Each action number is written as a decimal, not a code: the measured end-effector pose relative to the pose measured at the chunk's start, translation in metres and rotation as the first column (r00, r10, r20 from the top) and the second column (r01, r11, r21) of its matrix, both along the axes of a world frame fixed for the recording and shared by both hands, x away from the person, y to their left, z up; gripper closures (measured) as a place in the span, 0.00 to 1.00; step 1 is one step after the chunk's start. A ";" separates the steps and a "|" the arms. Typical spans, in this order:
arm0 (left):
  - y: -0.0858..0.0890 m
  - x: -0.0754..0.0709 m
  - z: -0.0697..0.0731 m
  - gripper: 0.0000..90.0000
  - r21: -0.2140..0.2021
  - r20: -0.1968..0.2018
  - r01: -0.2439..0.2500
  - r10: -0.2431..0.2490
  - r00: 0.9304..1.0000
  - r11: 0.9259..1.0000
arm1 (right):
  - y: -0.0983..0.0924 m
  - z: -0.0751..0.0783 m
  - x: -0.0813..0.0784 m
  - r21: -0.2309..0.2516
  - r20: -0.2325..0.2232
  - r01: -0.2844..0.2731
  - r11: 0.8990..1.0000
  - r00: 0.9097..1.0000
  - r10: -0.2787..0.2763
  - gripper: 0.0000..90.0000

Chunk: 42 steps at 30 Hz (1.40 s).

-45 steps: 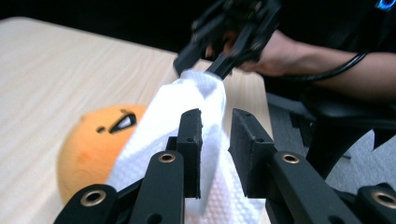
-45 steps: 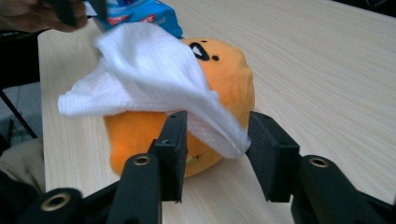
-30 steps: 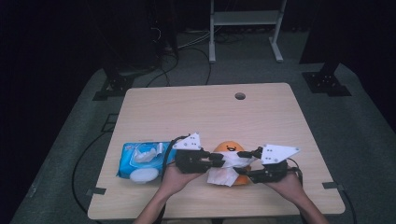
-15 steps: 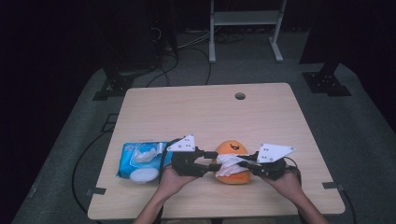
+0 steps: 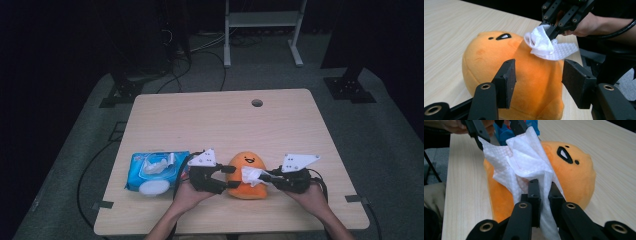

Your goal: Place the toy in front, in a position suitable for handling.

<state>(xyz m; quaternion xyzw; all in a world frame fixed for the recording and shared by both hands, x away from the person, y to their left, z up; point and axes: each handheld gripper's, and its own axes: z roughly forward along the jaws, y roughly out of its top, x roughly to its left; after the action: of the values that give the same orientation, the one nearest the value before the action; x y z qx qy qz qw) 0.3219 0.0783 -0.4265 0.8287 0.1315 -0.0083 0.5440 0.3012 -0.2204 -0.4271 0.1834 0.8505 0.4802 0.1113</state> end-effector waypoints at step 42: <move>0.000 -0.027 -0.007 0.44 0.016 -0.031 0.052 -0.051 0.998 0.999 | 0.005 -0.004 0.006 0.006 -0.129 0.137 0.991 0.982 -0.135 0.93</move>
<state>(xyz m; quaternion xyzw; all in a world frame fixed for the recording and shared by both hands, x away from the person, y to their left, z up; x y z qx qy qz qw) 0.2948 0.0780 -0.4333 0.8361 0.1186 -0.0339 0.5345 0.3070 -0.2153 -0.4306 0.2723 0.8378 0.4651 0.0874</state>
